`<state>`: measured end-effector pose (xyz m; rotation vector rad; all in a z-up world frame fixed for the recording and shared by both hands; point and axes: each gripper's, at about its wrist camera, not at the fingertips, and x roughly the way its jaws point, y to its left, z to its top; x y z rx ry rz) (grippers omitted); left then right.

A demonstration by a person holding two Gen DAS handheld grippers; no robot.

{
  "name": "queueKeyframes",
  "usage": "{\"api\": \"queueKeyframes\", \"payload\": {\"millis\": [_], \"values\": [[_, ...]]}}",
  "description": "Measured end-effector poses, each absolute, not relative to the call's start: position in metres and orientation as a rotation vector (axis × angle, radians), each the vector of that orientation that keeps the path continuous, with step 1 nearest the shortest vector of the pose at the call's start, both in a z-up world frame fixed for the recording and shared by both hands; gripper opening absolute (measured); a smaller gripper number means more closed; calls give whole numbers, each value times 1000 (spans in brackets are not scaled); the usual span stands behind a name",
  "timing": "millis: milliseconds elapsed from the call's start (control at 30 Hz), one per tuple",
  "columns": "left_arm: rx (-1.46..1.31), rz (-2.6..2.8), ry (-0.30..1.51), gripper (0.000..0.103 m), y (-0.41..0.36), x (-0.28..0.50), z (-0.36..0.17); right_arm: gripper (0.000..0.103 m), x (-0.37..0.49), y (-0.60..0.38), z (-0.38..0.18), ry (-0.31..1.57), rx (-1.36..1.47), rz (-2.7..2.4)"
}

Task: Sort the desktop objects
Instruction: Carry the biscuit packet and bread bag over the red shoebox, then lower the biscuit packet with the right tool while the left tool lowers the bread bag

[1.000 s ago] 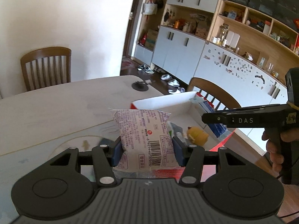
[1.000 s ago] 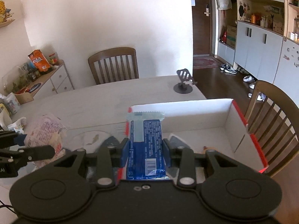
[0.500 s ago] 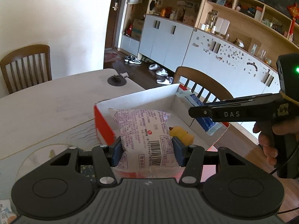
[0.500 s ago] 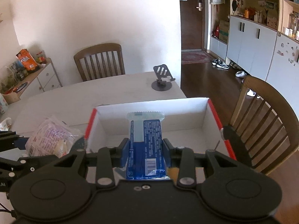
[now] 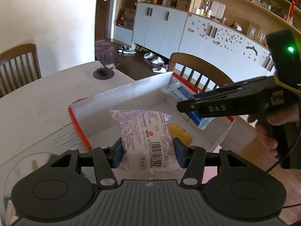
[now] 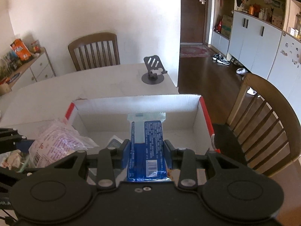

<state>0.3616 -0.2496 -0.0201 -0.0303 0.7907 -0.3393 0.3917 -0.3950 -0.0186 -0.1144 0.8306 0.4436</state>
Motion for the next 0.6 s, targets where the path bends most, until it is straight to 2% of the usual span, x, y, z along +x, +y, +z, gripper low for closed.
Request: {"api": "queueKeyframes", "payload": {"millis": [600], "values": [[17,-436,908,54,-286,403,-41,36,445,-393,-53,912,-197,436]]}}
